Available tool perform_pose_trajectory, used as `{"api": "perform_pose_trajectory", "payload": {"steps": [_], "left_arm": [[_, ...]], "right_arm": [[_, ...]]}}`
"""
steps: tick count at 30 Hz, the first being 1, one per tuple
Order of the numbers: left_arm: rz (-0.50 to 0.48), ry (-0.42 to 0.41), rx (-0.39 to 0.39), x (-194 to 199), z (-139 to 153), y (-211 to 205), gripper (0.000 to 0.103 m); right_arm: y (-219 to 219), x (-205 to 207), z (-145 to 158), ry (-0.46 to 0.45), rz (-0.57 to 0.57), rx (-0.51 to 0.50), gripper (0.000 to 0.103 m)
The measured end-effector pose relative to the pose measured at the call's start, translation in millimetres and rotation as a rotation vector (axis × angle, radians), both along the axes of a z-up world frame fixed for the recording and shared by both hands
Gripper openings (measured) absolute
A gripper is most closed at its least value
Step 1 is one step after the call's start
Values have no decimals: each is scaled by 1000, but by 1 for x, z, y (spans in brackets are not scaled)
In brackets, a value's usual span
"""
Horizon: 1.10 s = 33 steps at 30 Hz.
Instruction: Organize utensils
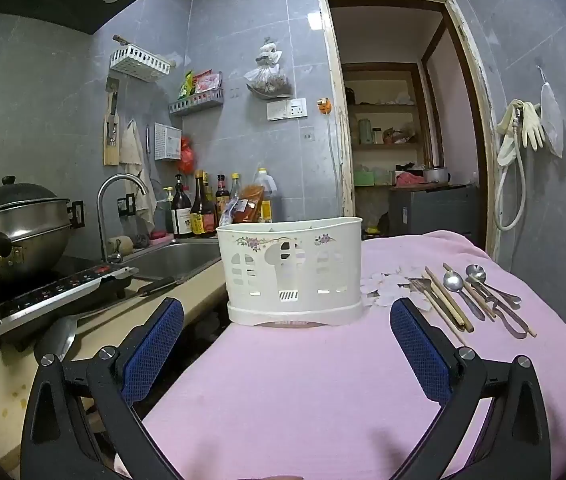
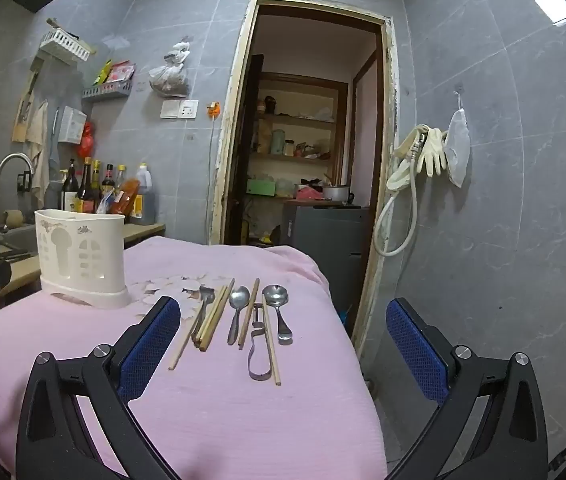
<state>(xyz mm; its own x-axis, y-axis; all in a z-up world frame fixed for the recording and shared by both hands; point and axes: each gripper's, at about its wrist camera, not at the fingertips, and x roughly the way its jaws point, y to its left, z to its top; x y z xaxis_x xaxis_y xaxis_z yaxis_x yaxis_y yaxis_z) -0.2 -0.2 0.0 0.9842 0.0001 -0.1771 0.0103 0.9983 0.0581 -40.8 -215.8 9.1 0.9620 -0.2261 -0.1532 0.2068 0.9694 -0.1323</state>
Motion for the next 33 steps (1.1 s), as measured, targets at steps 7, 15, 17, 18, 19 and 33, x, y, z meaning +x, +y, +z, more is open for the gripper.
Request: {"api": "perform_pose_trajectory", "payload": {"steps": [7,15,17,18,19,33], "left_arm": [[-4,6,-2,1,-1,-4,102],[-4,19,-1,5,-5,3,102],[-3,20,-2,6,-5,4,102],[-2,19,-3,6,-5,5,102],[-2,21,-1,5,-4,2,102],[-2,20,-4,6,-6,4,102]], "right_arm": [[1,1,0,9,2,-6,103],[2,1,0,9,2,-2,103],[3,2,0,10,3,-2,103],[4,2,0,11,3,-4,103],[5,1,-1,11,5,-6,103],[7,3,-2,15,19,-4,103]]}}
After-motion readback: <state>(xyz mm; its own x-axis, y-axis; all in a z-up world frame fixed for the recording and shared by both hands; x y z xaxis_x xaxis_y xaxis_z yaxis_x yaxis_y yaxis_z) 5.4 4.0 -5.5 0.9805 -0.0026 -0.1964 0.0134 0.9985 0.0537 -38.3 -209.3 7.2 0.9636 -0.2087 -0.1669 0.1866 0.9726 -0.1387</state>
